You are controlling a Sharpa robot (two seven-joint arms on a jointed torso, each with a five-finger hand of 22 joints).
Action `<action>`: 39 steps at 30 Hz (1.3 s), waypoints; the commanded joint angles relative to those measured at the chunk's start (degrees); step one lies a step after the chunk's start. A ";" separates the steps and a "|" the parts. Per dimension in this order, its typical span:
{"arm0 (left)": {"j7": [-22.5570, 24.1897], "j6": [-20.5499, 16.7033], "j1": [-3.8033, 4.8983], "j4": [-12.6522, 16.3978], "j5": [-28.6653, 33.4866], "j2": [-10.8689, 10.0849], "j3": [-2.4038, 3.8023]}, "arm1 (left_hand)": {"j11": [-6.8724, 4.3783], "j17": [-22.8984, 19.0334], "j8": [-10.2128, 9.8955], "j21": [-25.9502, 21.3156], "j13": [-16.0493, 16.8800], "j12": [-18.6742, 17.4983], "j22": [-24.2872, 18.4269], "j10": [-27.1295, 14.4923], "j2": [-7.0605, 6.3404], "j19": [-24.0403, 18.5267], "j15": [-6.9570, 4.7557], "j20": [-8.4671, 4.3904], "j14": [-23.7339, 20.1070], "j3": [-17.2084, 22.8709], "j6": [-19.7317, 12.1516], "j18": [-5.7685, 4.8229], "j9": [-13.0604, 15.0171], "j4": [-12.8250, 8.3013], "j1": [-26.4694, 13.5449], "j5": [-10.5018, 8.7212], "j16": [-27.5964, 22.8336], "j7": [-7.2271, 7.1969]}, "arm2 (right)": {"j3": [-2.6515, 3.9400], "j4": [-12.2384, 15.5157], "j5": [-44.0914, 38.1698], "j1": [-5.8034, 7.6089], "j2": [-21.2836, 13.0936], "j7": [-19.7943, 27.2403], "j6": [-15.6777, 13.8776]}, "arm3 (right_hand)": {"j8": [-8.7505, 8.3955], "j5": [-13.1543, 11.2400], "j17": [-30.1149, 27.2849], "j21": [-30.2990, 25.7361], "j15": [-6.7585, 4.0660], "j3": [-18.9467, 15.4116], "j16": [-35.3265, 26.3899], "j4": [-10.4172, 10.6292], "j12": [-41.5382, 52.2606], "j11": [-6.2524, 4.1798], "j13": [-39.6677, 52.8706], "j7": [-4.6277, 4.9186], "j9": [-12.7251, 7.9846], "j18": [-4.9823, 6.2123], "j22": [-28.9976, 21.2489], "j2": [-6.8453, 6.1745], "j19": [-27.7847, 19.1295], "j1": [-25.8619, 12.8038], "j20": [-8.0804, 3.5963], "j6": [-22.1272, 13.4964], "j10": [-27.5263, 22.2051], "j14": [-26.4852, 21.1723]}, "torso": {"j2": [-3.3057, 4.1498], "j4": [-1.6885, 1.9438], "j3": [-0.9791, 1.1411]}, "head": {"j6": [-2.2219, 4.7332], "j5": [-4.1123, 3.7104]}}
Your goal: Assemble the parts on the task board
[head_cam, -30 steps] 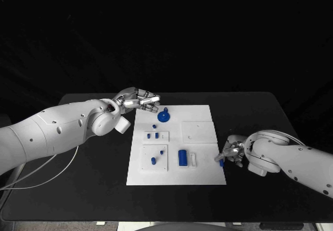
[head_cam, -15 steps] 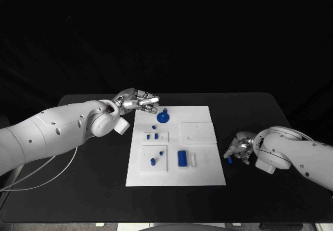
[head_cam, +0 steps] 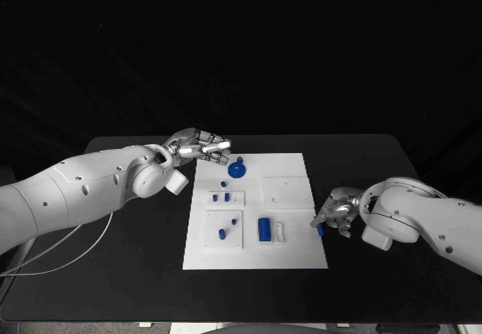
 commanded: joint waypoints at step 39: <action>0.04 1.02 -0.02 -0.05 -0.19 0.58 -0.01 | 0.11 -0.01 0.02 0.06 0.03 -0.14 0.07 -0.27 0.61 0.16 -0.05 -0.02 0.19 -0.06 -0.06 -0.46 0.05 -0.55 -0.02 -0.10 -0.26 0.21 | -2.71 -4.11 -4.54 -0.76 10.83 -1.34 -0.26 | -0.02 -0.72 0.06 -0.21 -0.55 -4.27 -0.08 1.99 0.14 0.01 0.20 -0.34 -0.93 -0.75 -0.42 0.18 2.36 -1.20 -0.49 0.18 0.13 -0.03 | 0.00 0.02 0.00 | -0.05 0.67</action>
